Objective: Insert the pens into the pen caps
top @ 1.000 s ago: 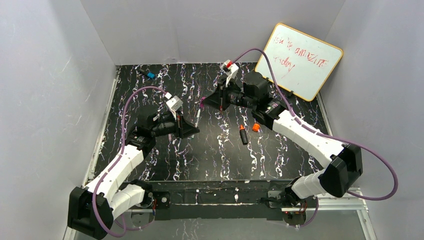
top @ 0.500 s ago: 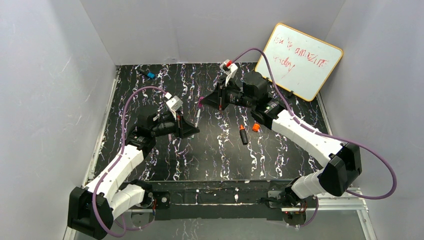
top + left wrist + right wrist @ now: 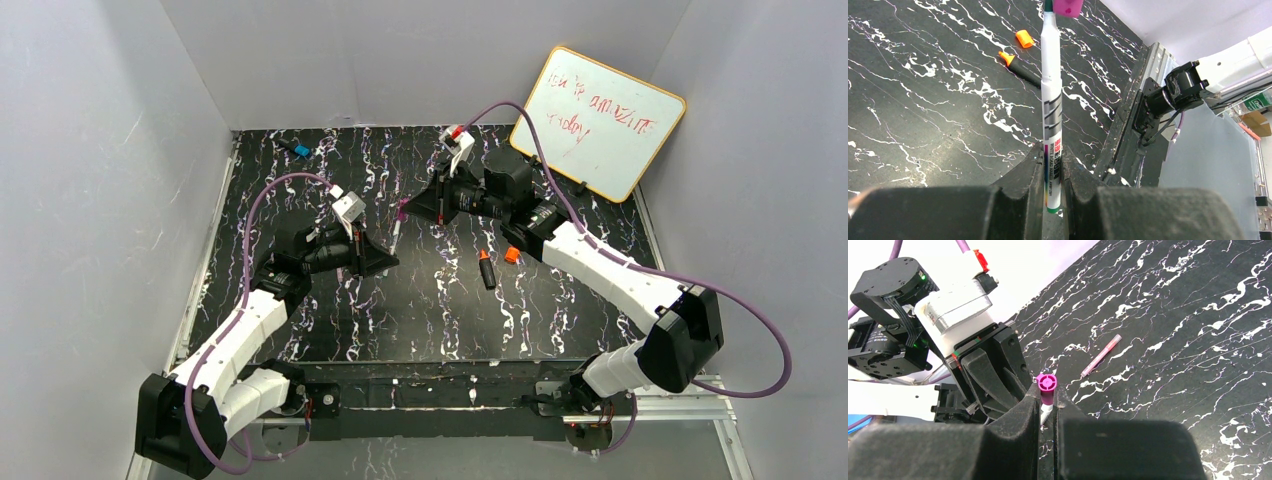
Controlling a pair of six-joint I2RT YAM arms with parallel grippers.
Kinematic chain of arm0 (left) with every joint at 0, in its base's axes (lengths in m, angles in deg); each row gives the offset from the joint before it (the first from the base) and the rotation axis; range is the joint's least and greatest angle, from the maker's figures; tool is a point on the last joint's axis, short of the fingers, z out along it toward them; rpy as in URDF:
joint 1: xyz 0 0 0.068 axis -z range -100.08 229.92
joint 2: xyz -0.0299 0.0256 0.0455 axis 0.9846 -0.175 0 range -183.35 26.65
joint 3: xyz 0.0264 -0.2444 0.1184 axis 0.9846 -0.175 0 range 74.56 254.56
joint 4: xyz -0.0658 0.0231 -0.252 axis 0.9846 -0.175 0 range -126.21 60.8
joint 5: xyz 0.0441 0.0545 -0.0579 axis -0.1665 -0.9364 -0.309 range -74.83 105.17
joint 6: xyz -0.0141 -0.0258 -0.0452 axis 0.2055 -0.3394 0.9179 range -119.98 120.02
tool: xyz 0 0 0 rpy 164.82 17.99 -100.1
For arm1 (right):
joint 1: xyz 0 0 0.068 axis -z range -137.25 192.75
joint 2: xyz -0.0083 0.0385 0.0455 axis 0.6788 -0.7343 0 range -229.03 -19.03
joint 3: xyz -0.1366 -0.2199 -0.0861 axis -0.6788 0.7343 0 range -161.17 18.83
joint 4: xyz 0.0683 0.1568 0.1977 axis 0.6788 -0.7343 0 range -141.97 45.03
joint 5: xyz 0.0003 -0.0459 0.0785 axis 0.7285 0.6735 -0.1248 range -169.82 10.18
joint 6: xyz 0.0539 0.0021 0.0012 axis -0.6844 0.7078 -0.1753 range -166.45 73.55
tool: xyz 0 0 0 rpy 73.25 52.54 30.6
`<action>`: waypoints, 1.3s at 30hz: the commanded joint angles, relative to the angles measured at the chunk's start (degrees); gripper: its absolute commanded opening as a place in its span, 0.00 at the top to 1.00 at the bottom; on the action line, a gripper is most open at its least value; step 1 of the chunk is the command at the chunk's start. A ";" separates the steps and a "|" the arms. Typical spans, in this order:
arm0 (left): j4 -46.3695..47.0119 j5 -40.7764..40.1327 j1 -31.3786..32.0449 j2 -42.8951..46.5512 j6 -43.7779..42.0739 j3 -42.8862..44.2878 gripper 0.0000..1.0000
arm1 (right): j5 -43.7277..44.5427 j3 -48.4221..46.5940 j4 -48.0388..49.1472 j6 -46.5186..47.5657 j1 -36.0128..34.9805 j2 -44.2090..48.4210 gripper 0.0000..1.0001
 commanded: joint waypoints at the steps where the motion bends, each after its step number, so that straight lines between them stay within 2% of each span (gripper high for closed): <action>1: 0.43 1.15 0.21 1.25 -0.51 2.03 1.00 | -0.29 0.06 3.22 0.43 0.31 -0.13 0.86; 19: 2.53 1.12 0.21 2.85 -0.67 1.84 1.00 | -3.04 1.13 4.14 -0.82 0.30 -2.54 0.86; 39: 4.70 3.87 0.29 5.48 1.50 0.93 1.00 | 0.75 1.02 4.45 1.00 0.27 -2.96 0.86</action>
